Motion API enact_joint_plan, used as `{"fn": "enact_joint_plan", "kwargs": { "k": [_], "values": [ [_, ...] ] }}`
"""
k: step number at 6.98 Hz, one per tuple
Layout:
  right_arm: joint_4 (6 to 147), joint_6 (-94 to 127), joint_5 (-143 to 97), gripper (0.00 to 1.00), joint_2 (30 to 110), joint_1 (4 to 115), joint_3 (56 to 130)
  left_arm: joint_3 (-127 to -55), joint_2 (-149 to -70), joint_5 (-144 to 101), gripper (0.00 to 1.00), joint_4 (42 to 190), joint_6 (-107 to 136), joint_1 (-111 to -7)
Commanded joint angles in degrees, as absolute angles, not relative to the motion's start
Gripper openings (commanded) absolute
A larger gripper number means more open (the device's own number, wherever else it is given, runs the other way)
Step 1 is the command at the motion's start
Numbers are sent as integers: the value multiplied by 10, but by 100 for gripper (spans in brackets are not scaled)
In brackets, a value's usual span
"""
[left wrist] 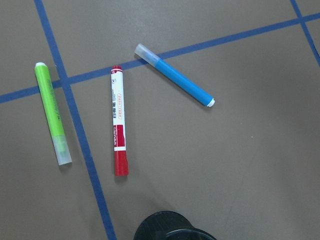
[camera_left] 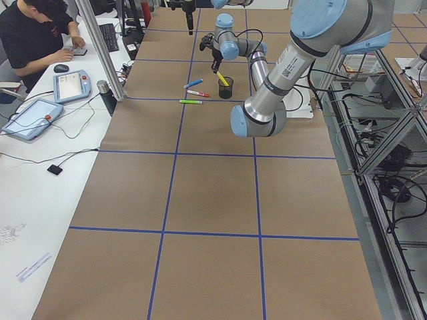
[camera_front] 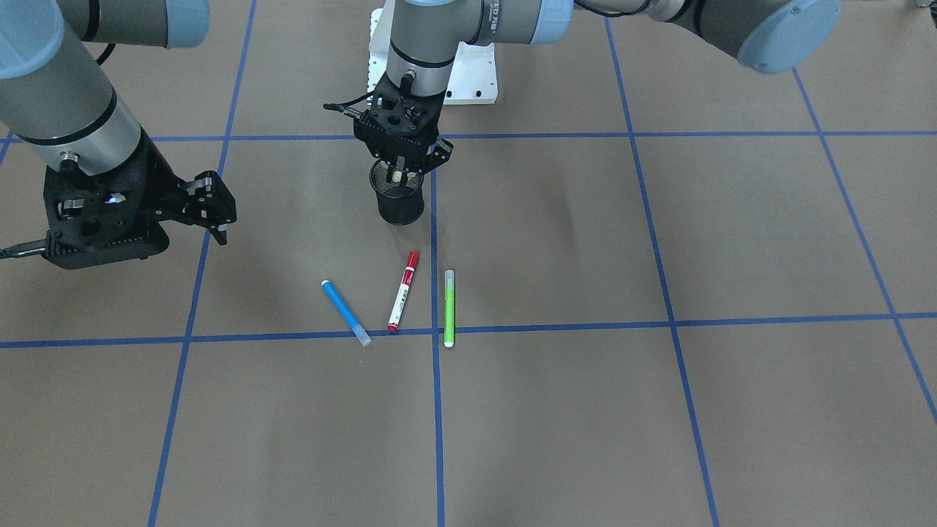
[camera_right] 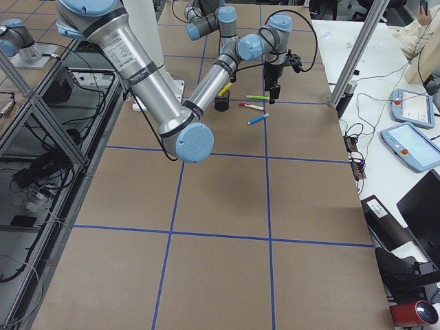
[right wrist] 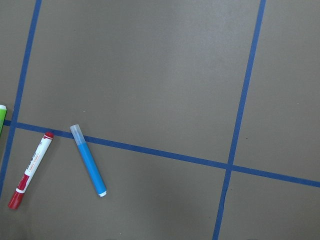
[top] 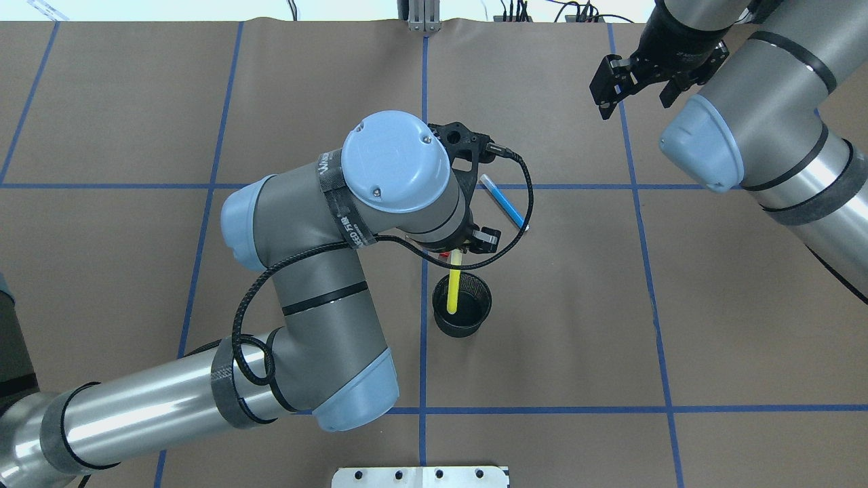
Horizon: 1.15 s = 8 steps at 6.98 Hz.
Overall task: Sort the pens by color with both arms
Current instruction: 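Lift the yellow highlighter out of the cup with the left gripper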
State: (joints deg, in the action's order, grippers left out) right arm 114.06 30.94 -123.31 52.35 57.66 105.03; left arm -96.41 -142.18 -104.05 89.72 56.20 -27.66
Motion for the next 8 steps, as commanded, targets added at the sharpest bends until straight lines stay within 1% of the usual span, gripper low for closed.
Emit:
{"fn": "enact_joint_plan", "kwargs": {
  "k": [1,3,5,6,8],
  "values": [
    [1141,309,-1233,90,525,577,1050,-995,-1436,-1062,20,852,561,-300],
    [1141,310,-1233,90,526,577,1052,-1000,-1454,-1105,20,822,555,-343],
    [1141,309,-1233,91,527,577,1054,-987,-1459,-1182,18,787,507,-423],
    [1141,310,-1233,91,531,577,1056,-950,-1461,-1221,18,783,475,-462],
    [1140,310,-1233,91,531,577,1060,-853,-1478,-1244,17,787,424,-502]
  ]
}}
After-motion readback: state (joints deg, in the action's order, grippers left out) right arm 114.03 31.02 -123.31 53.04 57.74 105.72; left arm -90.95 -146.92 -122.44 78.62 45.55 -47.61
